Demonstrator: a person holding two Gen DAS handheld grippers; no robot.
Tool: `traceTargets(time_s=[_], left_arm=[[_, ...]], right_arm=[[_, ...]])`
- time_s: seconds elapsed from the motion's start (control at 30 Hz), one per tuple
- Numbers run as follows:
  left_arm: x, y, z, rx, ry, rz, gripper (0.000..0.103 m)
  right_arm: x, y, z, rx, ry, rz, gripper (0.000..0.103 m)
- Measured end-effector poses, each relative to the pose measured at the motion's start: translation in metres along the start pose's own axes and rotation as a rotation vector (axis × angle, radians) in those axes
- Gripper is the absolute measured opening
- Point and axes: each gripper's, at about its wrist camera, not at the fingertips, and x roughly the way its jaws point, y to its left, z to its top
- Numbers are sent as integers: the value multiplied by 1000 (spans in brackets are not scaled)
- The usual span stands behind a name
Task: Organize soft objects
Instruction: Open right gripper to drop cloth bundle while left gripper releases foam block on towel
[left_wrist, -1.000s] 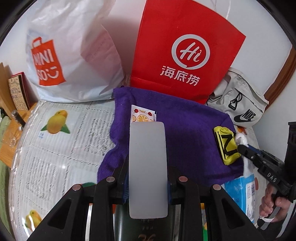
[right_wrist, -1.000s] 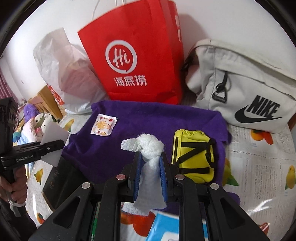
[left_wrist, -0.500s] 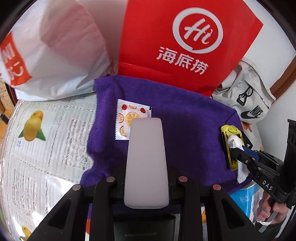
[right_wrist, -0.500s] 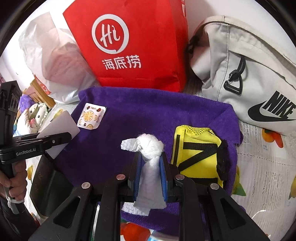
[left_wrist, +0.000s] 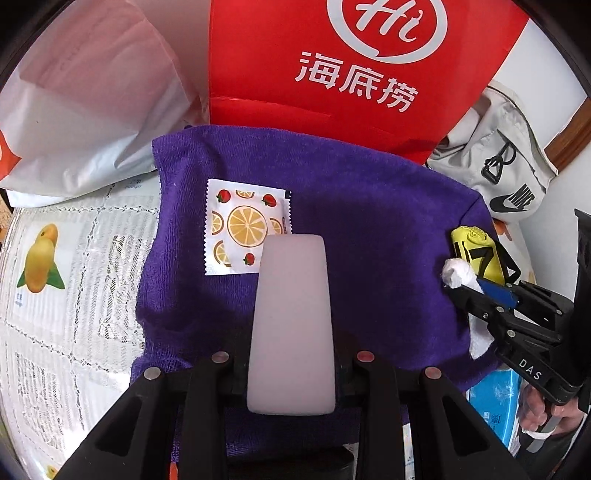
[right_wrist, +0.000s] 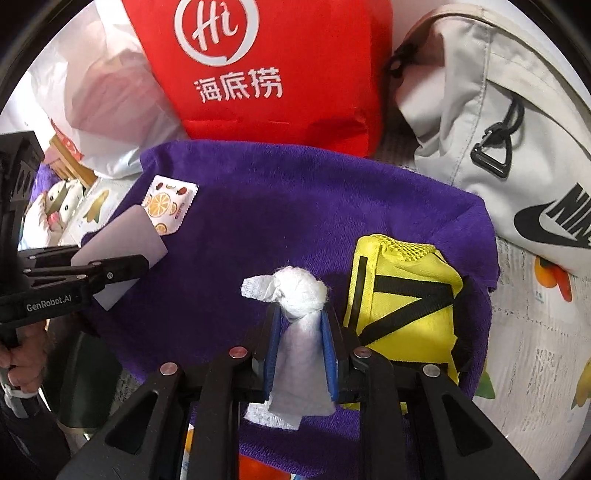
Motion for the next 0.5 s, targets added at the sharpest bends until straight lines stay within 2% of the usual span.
traceTargets(time_s=[0.03,0.13,0.17,0.5], left_arm=[[1,0,0,0,4,2,31],[5,-2,2,5,13,24,50],[3,1,1,6,9,24,50],[-38,11,-14,-19,-65,35,51]], right_arm=[[0,0,1,-4,1,-1,29],[-2,1,2,-5,-13,0,49],[-4,0,2,-4,-18,-2,54],[-50,1,-16,43,-128,-15,57]])
